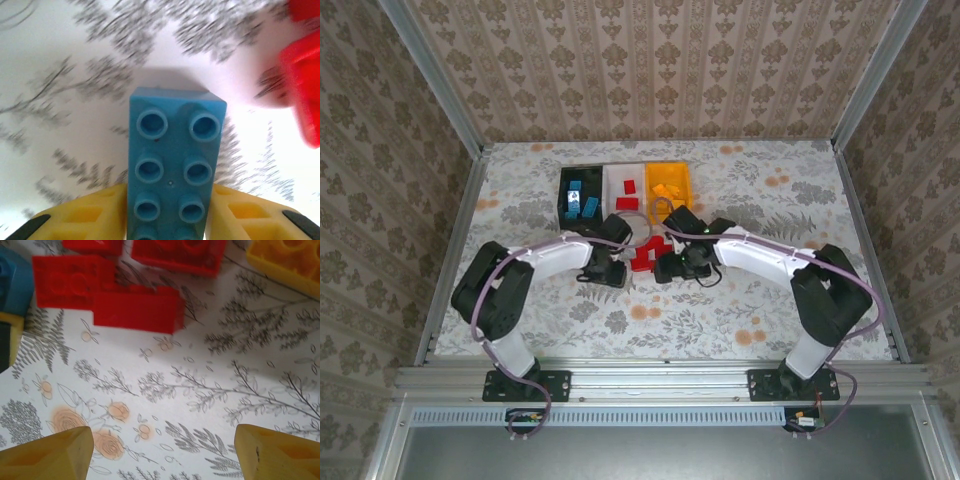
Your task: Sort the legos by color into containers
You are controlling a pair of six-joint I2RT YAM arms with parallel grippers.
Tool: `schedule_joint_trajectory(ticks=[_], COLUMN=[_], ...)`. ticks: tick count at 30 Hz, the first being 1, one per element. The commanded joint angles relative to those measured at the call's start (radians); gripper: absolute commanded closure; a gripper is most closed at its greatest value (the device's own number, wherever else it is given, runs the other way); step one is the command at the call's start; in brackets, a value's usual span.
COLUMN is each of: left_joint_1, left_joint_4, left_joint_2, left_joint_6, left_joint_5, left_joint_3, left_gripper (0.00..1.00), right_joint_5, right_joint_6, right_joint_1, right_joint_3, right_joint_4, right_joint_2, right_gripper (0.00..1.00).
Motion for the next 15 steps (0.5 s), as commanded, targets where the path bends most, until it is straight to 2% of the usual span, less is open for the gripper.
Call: schedule_joint_trajectory(ticks=[1,5,9,15], left_joint_1=[0.051,0.126,0.244,0.402], left_joint_4=[-0.038,-0.068,-0.094,-0.119], left_joint_2=[-0.120,-0.269,-0.386,-0.421], left_joint_6=[0.003,0.014,0.042,0.094], left_joint_5=[-0.007,0.018,0.090,0.180], left_joint_3=[-0.056,-0.094,-0.090,-0.046], left_gripper=[0.59,0.59,0.59,0.59], right_joint_5=[0.033,0.047,0.049,0.053], right_joint_6=[-0.020,-0.031,-0.038,-0.043], right_joint_1=[0.011,0.013,0.017,0.032], right_joint_3=[0.072,0.129,0.182,0.245], right_joint_4=[-0.040,-0.057,-0.063,-0.080], right_joint_2=[0.059,0.123,0.177,0.246], right_gripper=[0.24,0.24,0.24,0.25])
